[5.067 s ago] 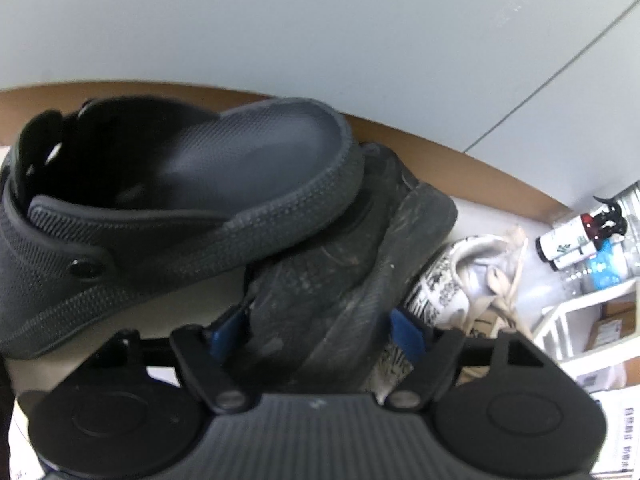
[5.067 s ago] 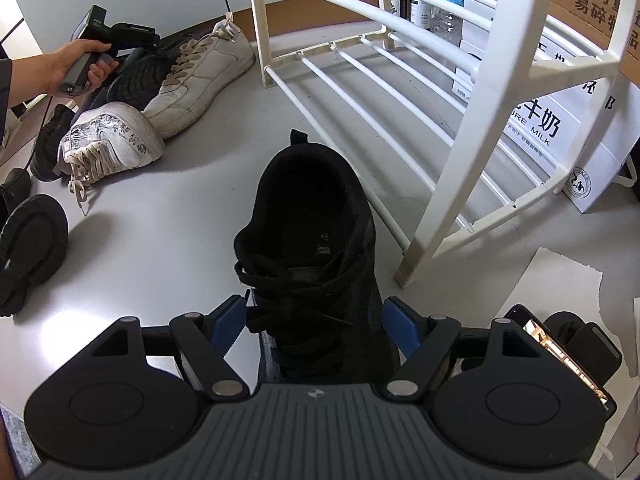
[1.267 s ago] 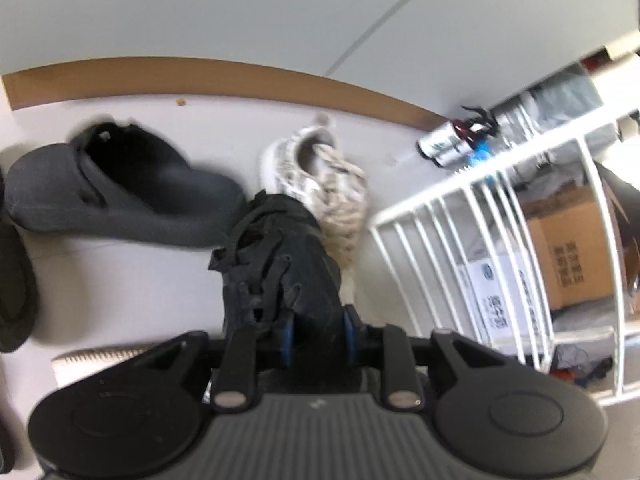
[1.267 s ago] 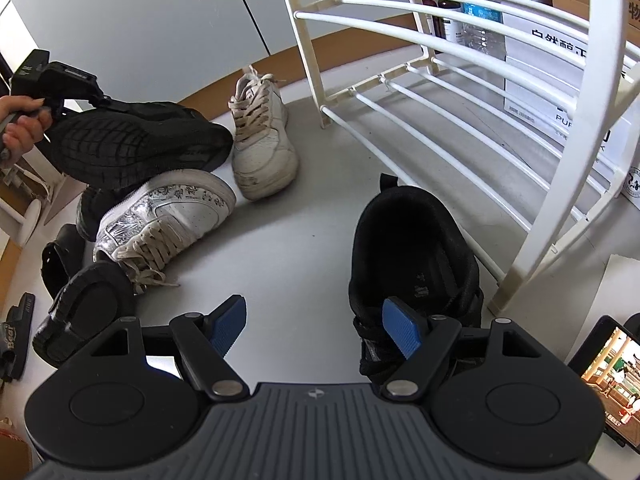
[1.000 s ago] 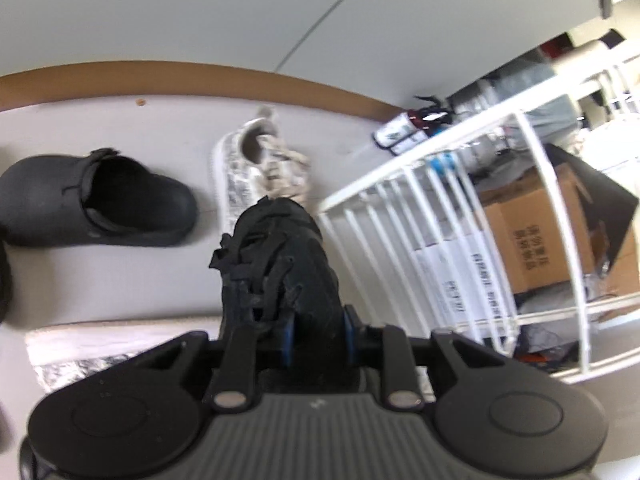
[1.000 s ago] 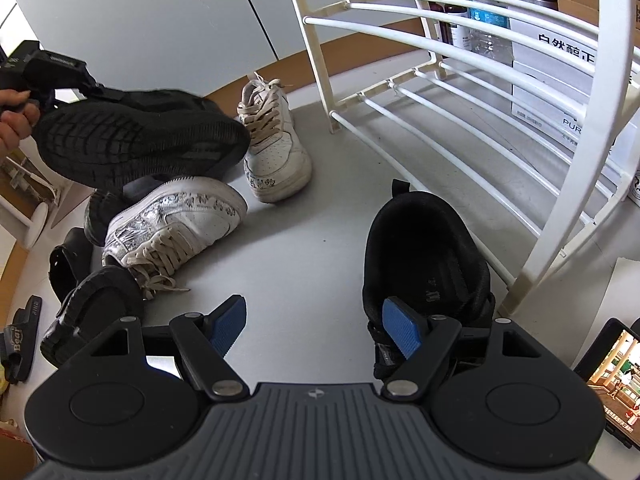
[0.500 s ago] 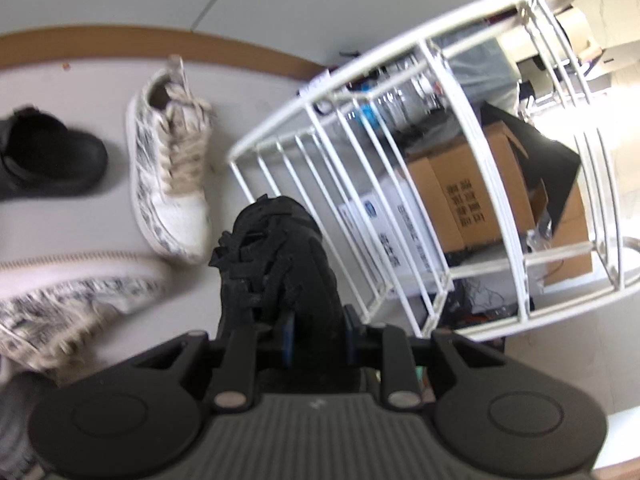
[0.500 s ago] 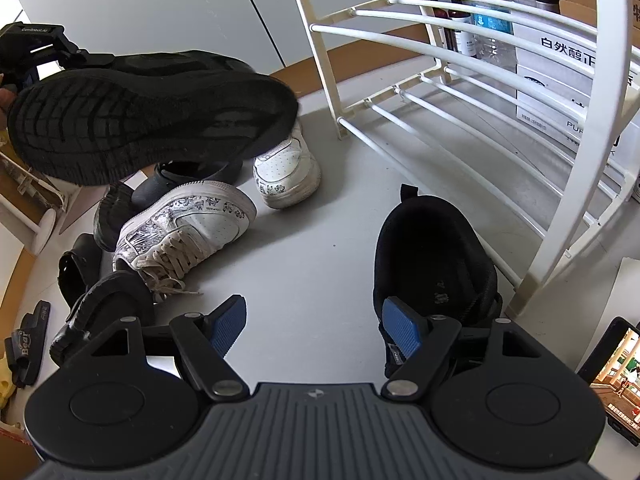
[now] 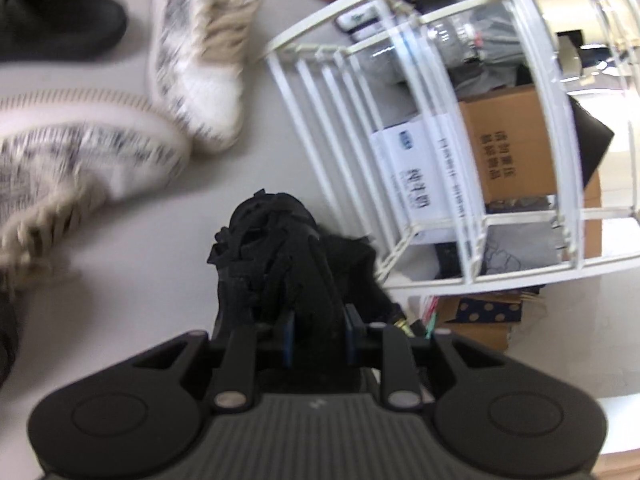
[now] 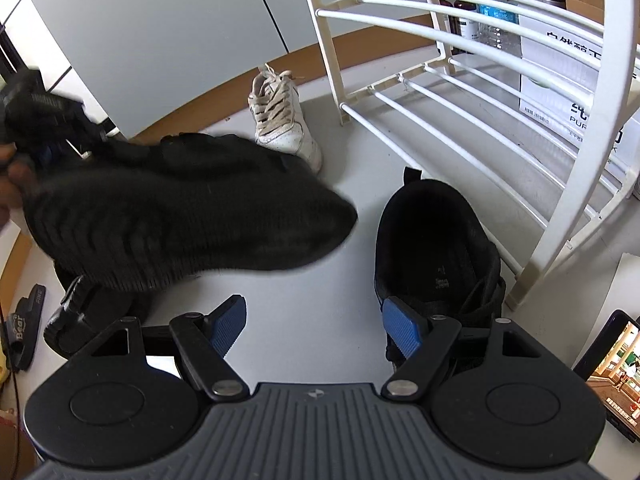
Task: Organize scattered shoes
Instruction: 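Lower the sneaker beside the first black sneaker and open the left tool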
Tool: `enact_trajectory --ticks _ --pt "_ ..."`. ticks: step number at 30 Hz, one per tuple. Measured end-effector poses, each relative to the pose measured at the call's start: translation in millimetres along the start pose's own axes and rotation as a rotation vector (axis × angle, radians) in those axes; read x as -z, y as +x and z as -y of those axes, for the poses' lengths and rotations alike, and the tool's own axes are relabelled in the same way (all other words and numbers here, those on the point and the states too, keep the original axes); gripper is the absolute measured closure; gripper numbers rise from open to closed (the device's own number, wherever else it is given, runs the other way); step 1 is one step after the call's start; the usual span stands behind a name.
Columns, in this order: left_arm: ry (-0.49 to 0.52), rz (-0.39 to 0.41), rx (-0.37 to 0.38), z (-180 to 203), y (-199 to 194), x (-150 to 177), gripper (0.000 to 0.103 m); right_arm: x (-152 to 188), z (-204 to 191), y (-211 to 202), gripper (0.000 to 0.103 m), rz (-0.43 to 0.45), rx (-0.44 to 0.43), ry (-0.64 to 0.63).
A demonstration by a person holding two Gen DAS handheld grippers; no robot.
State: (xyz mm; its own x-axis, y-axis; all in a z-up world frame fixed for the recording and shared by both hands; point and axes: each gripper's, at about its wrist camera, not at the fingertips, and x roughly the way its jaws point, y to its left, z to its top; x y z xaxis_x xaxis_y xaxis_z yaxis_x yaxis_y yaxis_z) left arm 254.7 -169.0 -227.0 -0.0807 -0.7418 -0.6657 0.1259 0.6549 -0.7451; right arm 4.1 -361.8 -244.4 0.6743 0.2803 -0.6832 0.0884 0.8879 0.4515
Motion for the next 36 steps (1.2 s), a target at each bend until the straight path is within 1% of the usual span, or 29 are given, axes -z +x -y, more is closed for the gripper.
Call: enact_trajectory --ticks 5,10,13,17,20,21,22,23,24,25,28,33,36 --pt "-0.052 0.010 0.021 -35 15 8 0.078 -2 -7 8 0.023 -0.018 -0.015 0.000" --pt "-0.060 -0.008 -0.016 -56 32 15 0.077 0 -13 16 0.023 -0.046 -0.014 -0.011" --pt "-0.075 -0.020 -0.026 -68 46 19 0.076 2 -15 18 0.023 -0.058 -0.009 -0.020" --pt "-0.082 -0.016 0.011 -78 52 23 0.074 4 -17 20 0.023 -0.072 0.002 -0.035" --pt "-0.073 -0.012 0.019 -81 48 24 0.069 5 -17 21 0.023 -0.085 0.014 -0.046" --pt "-0.069 -0.011 0.014 -81 46 24 0.063 5 -17 21 0.023 -0.089 0.018 -0.047" --pt "-0.063 -0.009 0.000 -79 44 24 0.046 6 -17 21 0.023 -0.090 0.019 -0.048" --pt "-0.060 -0.005 0.000 -77 41 25 0.037 6 -17 22 0.023 -0.093 0.019 -0.046" --pt "-0.062 0.001 0.015 -74 36 27 0.026 6 -18 22 0.023 -0.095 0.019 -0.046" --pt "-0.059 0.004 0.019 -72 31 28 0.024 6 -19 23 0.023 -0.095 0.016 -0.048" --pt "-0.032 0.002 -0.009 -64 17 32 0.024 6 -25 24 0.023 -0.095 0.006 -0.064" --pt "0.012 -0.001 -0.056 -51 -6 39 0.024 4 -32 26 0.023 -0.089 -0.008 -0.056" --pt "0.038 0.000 -0.084 -43 -21 44 0.021 3 -39 28 0.023 -0.088 -0.026 -0.051"
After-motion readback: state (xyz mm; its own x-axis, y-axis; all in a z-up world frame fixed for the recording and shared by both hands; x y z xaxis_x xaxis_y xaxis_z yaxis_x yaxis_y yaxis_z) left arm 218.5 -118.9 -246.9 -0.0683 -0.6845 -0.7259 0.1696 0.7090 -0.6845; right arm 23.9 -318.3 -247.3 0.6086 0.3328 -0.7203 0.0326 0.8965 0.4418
